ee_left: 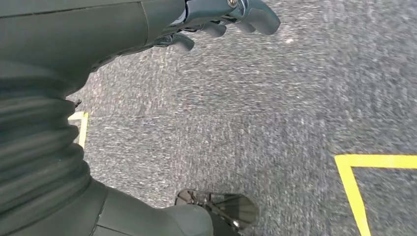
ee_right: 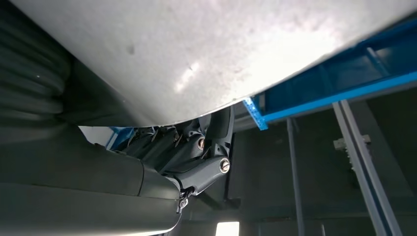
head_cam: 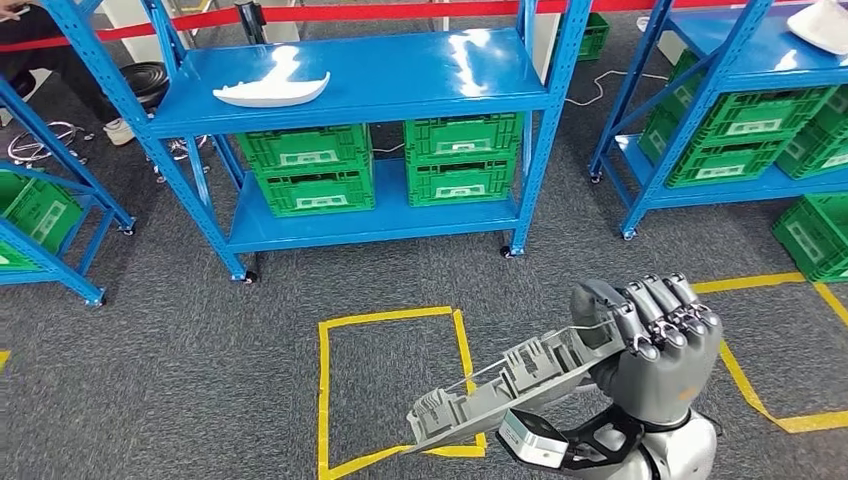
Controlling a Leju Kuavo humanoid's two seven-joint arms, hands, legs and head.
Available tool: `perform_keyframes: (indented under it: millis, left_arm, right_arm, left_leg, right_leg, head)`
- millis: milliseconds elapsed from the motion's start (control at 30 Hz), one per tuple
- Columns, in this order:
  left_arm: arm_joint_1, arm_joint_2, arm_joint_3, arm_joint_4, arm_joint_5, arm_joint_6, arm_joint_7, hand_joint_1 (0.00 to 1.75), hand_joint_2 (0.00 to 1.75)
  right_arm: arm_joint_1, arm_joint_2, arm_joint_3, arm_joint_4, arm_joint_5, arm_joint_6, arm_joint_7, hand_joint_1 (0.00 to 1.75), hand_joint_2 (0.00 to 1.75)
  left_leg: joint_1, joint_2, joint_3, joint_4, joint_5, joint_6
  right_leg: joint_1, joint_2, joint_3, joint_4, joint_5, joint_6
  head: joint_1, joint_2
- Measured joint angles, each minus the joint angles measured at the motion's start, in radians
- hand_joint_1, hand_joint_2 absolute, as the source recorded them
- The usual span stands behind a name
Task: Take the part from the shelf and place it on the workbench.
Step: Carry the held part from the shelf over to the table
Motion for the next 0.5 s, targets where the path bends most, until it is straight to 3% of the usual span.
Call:
perform_keyframes:
  millis: [67, 100, 133, 200, 267, 333, 400, 433, 467, 500]
  left_arm:
    - [-0.002, 0.000, 0.000, 0.000, 0.000, 0.001, 0.000, 0.00, 1.75]
    - [-0.003, 0.000, 0.000, 0.000, 0.000, 0.002, 0.000, 0.00, 1.75]
    - [-0.002, -0.001, 0.000, 0.000, 0.001, 0.003, -0.001, 0.00, 1.75]
    - [0.000, 0.000, 0.000, 0.000, 0.006, 0.009, -0.002, 0.00, 1.75]
    - [-0.001, -0.001, 0.001, 0.000, 0.014, 0.017, 0.000, 0.00, 1.75]
    - [-0.002, -0.001, 0.001, 0.000, 0.018, 0.022, 0.009, 0.00, 1.75]
    - [-0.001, -0.001, 0.003, 0.000, 0.020, 0.023, 0.022, 0.00, 1.75]
    - [0.000, -0.001, 0.003, 0.000, 0.019, 0.024, 0.029, 0.00, 1.75]
    - [0.000, -0.002, 0.003, 0.000, 0.018, 0.024, 0.036, 0.00, 1.75]
    - [0.001, -0.004, 0.003, 0.001, 0.016, 0.024, 0.042, 0.00, 1.75]
  right_arm:
    - [-0.001, 0.001, 0.000, -0.001, -0.001, 0.000, -0.002, 1.75, 1.75]
    - [-0.001, 0.002, 0.000, -0.001, -0.002, 0.000, -0.003, 1.75, 1.75]
    - [-0.002, 0.003, 0.000, -0.002, -0.002, 0.000, -0.004, 1.75, 1.75]
    - [-0.005, 0.005, 0.000, -0.002, -0.002, 0.000, -0.007, 1.75, 1.75]
    - [-0.011, 0.006, 0.000, -0.002, 0.005, 0.000, -0.008, 1.75, 1.75]
    - [-0.015, 0.006, 0.001, -0.001, 0.018, 0.000, -0.007, 1.75, 1.75]
    - [-0.020, 0.006, 0.002, 0.000, 0.039, 0.001, -0.005, 1.75, 1.75]
    - [-0.023, 0.006, 0.003, 0.000, 0.051, 0.001, -0.003, 1.75, 1.75]
    - [-0.026, 0.006, 0.005, 0.000, 0.062, 0.001, 0.000, 1.75, 1.75]
    - [-0.029, 0.006, 0.007, -0.001, 0.073, 0.001, 0.004, 1.75, 1.75]
  left_leg:
    - [-0.004, 0.036, 0.084, -0.125, 0.023, 0.007]
    - [-0.006, 0.049, 0.102, -0.160, 0.023, 0.016]
    - [-0.008, 0.051, 0.102, -0.171, 0.020, 0.026]
    - [-0.006, 0.030, 0.091, -0.176, 0.023, 0.045]
    - [-0.004, 0.010, 0.087, -0.180, 0.033, 0.062]
    - [-0.003, -0.011, 0.078, -0.179, 0.041, 0.071]
    - [-0.004, -0.035, 0.069, -0.176, 0.046, 0.073]
    - [-0.005, -0.047, 0.066, -0.172, 0.047, 0.072]
    - [-0.005, -0.060, 0.064, -0.169, 0.048, 0.071]
    - [-0.005, -0.073, 0.063, -0.166, 0.048, 0.070]
  right_leg:
    - [0.003, -0.017, -0.005, 0.008, 0.001, 0.009]
    - [0.006, -0.024, -0.005, 0.012, 0.002, 0.013]
    - [0.008, -0.032, -0.007, 0.013, 0.003, 0.019]
    - [0.008, -0.042, -0.007, 0.016, 0.003, 0.031]
    - [0.003, -0.005, -0.025, 0.057, -0.030, 0.044]
    - [-0.001, 0.050, -0.077, 0.175, -0.098, 0.052]
    - [-0.002, 0.064, -0.130, 0.292, -0.142, 0.053]
    - [-0.002, 0.065, -0.137, 0.307, -0.137, 0.053]
    - [-0.003, 0.066, -0.126, 0.286, -0.114, 0.051]
    - [-0.004, 0.071, -0.099, 0.230, -0.079, 0.048]
  head:
    - [-0.001, 0.000]
    - [-0.001, 0.000]
    - [0.000, 0.000]
    - [0.002, 0.000]
    - [0.004, 0.000]
    - [0.006, 0.000]
    - [0.006, 0.000]
    - [0.006, 0.000]
    - [0.006, 0.000]
    - [0.006, 0.000]
